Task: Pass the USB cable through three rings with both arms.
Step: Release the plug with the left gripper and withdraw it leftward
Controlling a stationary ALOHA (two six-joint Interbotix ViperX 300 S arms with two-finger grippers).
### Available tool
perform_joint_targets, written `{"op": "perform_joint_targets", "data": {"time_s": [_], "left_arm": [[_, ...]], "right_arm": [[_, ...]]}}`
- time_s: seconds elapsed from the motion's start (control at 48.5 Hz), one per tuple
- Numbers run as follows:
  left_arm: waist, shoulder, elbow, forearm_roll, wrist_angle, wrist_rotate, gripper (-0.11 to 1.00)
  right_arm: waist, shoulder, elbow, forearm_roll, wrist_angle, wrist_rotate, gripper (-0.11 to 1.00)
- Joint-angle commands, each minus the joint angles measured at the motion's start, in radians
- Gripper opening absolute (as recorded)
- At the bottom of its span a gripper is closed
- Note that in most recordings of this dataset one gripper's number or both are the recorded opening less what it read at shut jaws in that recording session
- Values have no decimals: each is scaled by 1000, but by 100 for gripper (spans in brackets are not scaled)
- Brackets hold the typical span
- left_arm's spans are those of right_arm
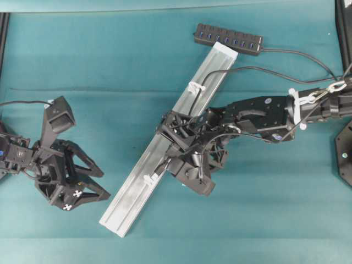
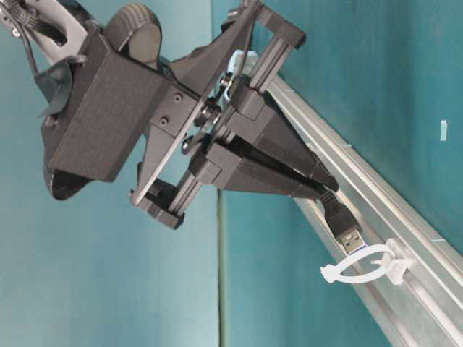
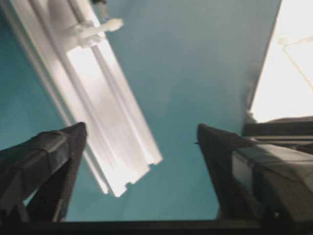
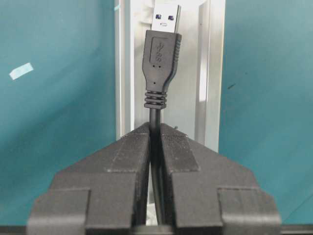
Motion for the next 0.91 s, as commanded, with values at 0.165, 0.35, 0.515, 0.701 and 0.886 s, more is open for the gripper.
{"op": "perform_joint_targets", "data": {"time_s": [0.165,0.35,0.515,0.701,0.886], "left_arm": [[-5,0,-17,5,-3,3,97],[-5,3,-20,3,-3,5,97],[-3,3,-20,3,-3,5,97],[-5,5,-21,3,-3,5,97],[-3,11,-26,3,-2,5,97]], "right_arm": [[3,15,-25,-3,2,11,7],[3,20,-25,-3,6,11,7],[3,29,-28,-3,6,11,7],[3,46,-44,-3,8,11,7],[6,48,-54,-3,15,11,7]]}}
